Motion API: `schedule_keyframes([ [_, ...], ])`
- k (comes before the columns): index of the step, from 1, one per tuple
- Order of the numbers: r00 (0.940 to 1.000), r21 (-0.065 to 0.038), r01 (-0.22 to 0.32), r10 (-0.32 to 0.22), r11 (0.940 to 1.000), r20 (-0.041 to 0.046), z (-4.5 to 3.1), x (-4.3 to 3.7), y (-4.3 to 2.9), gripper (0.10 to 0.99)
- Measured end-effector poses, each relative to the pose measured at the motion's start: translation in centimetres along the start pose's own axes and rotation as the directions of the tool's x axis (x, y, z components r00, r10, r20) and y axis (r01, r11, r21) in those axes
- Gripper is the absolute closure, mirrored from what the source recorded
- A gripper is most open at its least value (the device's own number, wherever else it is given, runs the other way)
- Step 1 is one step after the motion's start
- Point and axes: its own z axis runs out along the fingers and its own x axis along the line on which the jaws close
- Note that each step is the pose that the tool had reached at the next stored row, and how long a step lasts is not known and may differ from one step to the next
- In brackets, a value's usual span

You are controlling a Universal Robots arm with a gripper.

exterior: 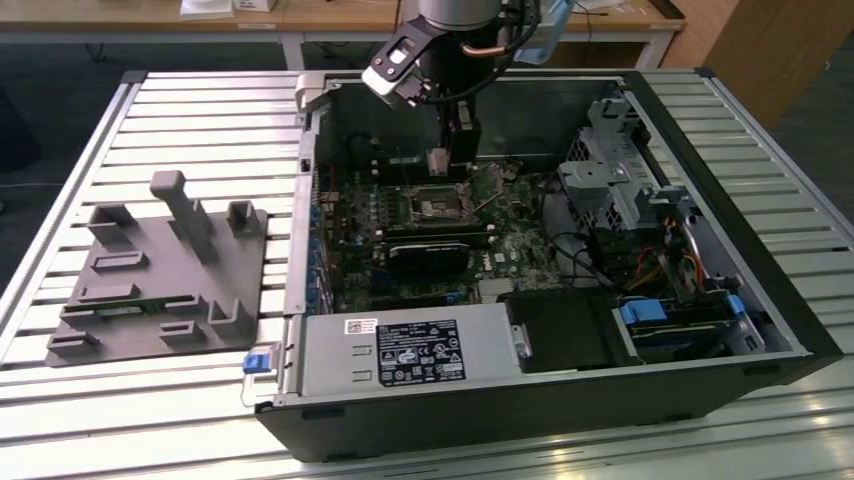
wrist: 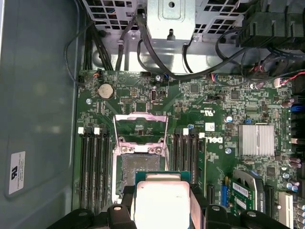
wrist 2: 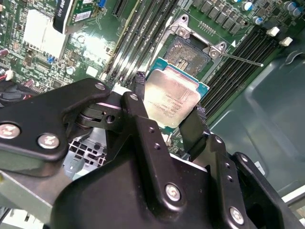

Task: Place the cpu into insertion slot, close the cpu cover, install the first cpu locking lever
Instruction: 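Place the cpu into insertion slot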

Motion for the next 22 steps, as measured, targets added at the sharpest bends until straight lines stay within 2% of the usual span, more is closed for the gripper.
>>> schedule_keyframes([
  [22,1.0000,0.000,0.000,0.000,1.0000,-0.0001,1.21,0.49,0.01,0.545],
])
